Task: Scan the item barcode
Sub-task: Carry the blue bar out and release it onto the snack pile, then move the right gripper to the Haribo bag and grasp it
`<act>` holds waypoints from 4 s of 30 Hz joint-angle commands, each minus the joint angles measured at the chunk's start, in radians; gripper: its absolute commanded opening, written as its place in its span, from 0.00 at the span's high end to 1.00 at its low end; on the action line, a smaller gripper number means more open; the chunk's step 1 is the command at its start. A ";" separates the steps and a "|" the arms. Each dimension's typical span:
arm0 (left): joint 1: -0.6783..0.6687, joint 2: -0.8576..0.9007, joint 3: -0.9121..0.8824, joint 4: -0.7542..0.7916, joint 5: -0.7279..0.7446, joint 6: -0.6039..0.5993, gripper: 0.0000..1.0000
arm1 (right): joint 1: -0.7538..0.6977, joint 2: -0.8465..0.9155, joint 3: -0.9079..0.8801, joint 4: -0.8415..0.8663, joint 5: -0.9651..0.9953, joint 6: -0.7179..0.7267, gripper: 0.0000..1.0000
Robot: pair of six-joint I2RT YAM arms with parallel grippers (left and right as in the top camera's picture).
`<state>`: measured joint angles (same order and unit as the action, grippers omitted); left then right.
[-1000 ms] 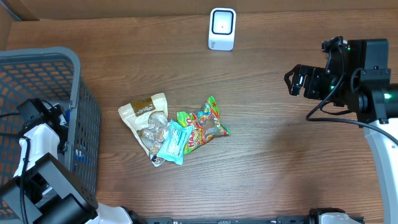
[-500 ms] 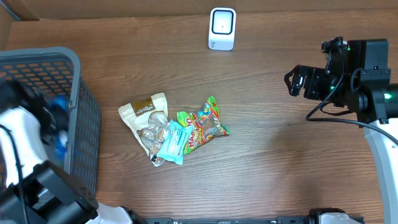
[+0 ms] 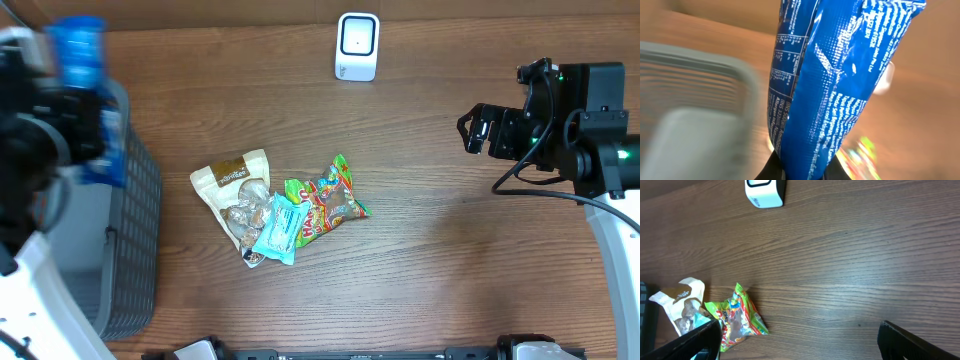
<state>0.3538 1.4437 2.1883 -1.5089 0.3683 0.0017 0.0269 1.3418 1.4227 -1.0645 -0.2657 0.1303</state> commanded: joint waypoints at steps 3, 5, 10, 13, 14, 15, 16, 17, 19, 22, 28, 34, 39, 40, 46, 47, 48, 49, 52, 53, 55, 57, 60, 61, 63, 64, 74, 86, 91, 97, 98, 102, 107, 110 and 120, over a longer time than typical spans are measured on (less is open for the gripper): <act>-0.274 0.061 -0.190 0.034 0.039 -0.061 0.96 | 0.000 -0.004 0.001 0.011 -0.006 0.004 0.00; -0.374 0.074 -0.310 0.112 0.010 -0.103 0.96 | 0.000 -0.004 0.001 0.012 -0.006 0.004 0.00; -0.553 0.128 -0.596 0.295 -0.216 -0.288 0.96 | 0.000 -0.004 0.001 0.013 -0.006 0.004 0.00; -0.611 0.179 -0.714 0.353 -0.323 -0.390 0.96 | 0.000 -0.004 0.001 0.016 -0.006 0.004 0.00; -0.623 0.196 -0.742 0.367 -0.335 -0.409 0.96 | 0.000 -0.004 0.001 0.016 -0.006 0.004 0.00; -0.633 0.217 -0.769 0.382 -0.340 -0.417 0.96 | 0.000 -0.004 0.001 0.016 -0.006 0.004 0.00; -0.639 0.234 -0.787 0.391 -0.343 -0.418 0.96 | 0.000 -0.004 0.001 0.016 -0.006 0.003 0.00; -0.643 0.250 -0.801 0.399 -0.343 -0.418 0.94 | 0.000 -0.004 0.001 0.018 -0.006 0.003 0.00; -0.644 0.281 -0.818 0.410 -0.343 -0.430 0.84 | 0.000 -0.004 0.001 0.020 -0.006 0.003 0.00; -0.644 0.307 -0.819 0.417 -0.342 -0.429 0.51 | 0.000 -0.004 0.001 0.023 -0.006 0.004 0.00; -0.638 0.293 -0.711 0.336 -0.346 -0.402 0.34 | 0.000 -0.004 0.001 0.023 -0.006 0.004 0.00; -0.635 0.199 -0.617 0.229 -0.383 -0.403 0.34 | 0.000 -0.004 0.001 0.019 -0.006 0.004 0.00; -0.635 0.128 -0.635 0.098 -0.452 -0.458 0.35 | 0.000 -0.004 0.001 0.026 -0.006 0.003 0.00; -0.635 0.114 -0.645 0.077 -0.464 -0.469 0.35 | 0.000 -0.004 0.001 0.027 -0.006 0.003 0.00; -0.635 -0.037 -0.745 0.043 -0.492 -0.481 0.36 | 0.000 -0.004 0.001 0.030 -0.006 0.004 0.00; -0.635 -0.072 -0.764 0.043 -0.506 -0.481 0.36 | 0.000 -0.004 0.001 0.030 -0.006 0.004 0.00; -0.634 -0.101 -0.781 0.043 -0.520 -0.475 0.35 | 0.000 -0.004 0.001 0.031 -0.006 0.004 0.00; -0.634 -0.129 -0.799 0.043 -0.533 -0.467 0.34 | 0.000 -0.004 0.001 0.031 -0.006 0.004 0.00; -0.600 -0.211 -0.866 0.040 -0.540 -0.411 0.33 | 0.000 -0.004 0.001 0.031 -0.006 0.004 0.00; -0.583 -0.224 -0.879 0.040 -0.540 -0.404 0.33 | 0.000 -0.004 0.001 0.031 -0.006 0.004 0.00; -0.528 -0.250 -0.909 0.040 -0.533 -0.385 0.33 | 0.000 -0.004 0.001 0.031 -0.008 0.004 0.00; -0.460 -0.266 -0.925 0.039 -0.496 -0.338 0.34 | 0.000 -0.004 0.001 0.029 -0.011 0.004 0.00; -0.358 -0.273 -0.925 0.040 -0.423 -0.242 0.36 | 0.000 -0.004 0.001 0.029 -0.018 0.004 0.00; -0.321 -0.272 -0.925 0.040 -0.409 -0.212 0.37 | 0.000 -0.004 0.001 0.029 -0.018 0.003 0.00; -0.267 -0.272 -0.925 0.040 -0.398 -0.183 0.38 | 0.000 -0.004 0.001 0.029 -0.018 0.003 0.00; -0.243 -0.272 -0.925 0.040 -0.399 -0.180 0.39 | 0.000 -0.004 0.001 0.030 -0.018 0.004 0.00; -0.113 -0.275 -0.925 0.045 -0.430 -0.163 0.43 | 0.000 -0.004 0.001 0.027 -0.017 0.004 0.00; -0.066 -0.275 -0.925 0.132 -0.269 -0.074 0.39 | 0.000 -0.004 0.001 0.038 -0.017 0.003 0.00; -0.085 -0.275 -0.924 0.218 0.005 0.032 0.42 | 0.000 -0.004 0.001 0.050 -0.029 0.005 0.00; -0.153 -0.275 -0.923 0.378 0.130 -0.031 0.42 | 0.002 0.003 0.001 0.075 -0.118 0.058 0.01; -0.167 -0.275 -0.923 0.401 0.130 -0.051 0.41 | 0.006 0.009 0.001 0.080 -0.138 0.066 0.01; -0.235 -0.272 -0.923 0.470 0.108 -0.101 0.40 | 0.053 0.055 0.001 0.093 -0.155 0.125 0.03; -0.306 -0.237 -0.923 0.494 -0.014 -0.193 0.37 | 0.159 0.161 0.001 0.087 -0.156 0.155 0.04; -0.343 -0.196 -0.923 0.484 -0.042 -0.193 0.35 | 0.228 0.228 0.001 0.082 -0.156 0.150 0.05; -0.420 -0.044 -0.923 0.554 -0.126 -0.212 0.31 | 0.404 0.454 0.001 0.103 -0.155 0.013 0.06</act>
<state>-0.0662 1.3758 1.2644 -0.9771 0.2756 -0.1852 0.4004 1.7344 1.4227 -0.9718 -0.4152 0.1997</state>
